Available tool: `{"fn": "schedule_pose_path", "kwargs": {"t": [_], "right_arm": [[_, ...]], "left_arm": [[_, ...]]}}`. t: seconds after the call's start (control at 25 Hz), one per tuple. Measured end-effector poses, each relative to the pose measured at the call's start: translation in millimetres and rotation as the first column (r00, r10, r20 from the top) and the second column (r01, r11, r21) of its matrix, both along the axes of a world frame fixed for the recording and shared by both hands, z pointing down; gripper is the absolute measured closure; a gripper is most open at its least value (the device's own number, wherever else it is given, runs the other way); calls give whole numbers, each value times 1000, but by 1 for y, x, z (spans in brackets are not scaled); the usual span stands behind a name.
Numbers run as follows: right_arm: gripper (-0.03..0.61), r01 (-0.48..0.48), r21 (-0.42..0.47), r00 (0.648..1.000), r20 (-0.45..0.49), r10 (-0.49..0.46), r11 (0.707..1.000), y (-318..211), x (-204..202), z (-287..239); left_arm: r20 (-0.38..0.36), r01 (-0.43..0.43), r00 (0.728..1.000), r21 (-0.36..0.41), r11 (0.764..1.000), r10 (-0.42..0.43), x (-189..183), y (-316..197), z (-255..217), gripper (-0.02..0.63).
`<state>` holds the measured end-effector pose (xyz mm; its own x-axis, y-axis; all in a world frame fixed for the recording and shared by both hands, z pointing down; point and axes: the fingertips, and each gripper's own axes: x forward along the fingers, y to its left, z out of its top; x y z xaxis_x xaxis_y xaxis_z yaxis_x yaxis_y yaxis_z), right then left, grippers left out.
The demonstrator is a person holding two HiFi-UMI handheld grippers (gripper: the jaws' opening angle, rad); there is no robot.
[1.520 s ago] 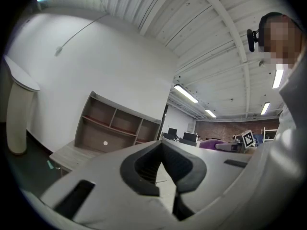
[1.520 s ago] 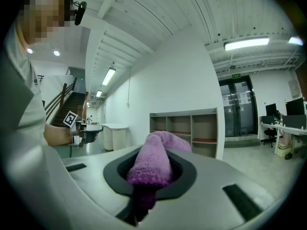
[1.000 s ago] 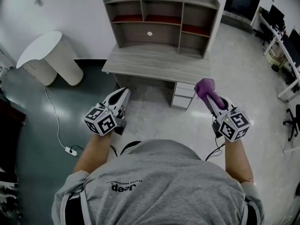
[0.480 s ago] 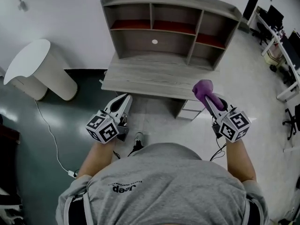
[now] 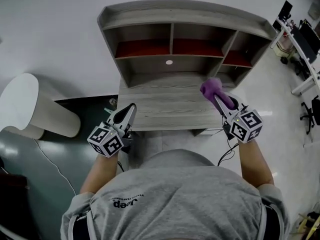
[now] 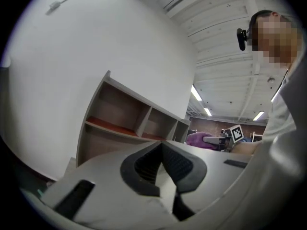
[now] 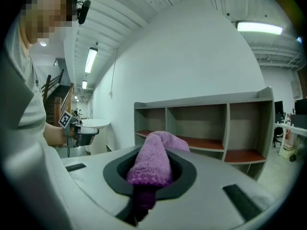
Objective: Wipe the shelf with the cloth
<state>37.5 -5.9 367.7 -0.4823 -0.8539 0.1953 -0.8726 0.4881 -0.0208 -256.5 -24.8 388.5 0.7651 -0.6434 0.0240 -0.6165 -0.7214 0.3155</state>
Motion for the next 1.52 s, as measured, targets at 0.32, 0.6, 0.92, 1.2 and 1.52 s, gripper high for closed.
{"fn": "schedule_pose_path", "kwargs": {"t": [0.32,0.6,0.92,1.2,1.52], "right_arm": [[515,57,14,998,-19,-57,998,-109,10,-1],[515,192,38,981,-49,-190,981,-184,27,7],[515,202,8,955,-222,-195,979,-260,6,28],[515,152,-68,897,-409,-166,986,-344,-42,54],[515,159,-127,827,-524,-202,979,-407,-68,86]], "left_arm": [[1,35,999,2,999,-35,27,-73,-5,597],[24,198,980,2,980,-198,57,-99,-11,597],[42,166,985,-21,986,-165,70,-134,9,597],[36,66,997,-52,996,-64,43,-165,26,598],[36,76,997,-83,994,-73,19,-172,38,598]]}}
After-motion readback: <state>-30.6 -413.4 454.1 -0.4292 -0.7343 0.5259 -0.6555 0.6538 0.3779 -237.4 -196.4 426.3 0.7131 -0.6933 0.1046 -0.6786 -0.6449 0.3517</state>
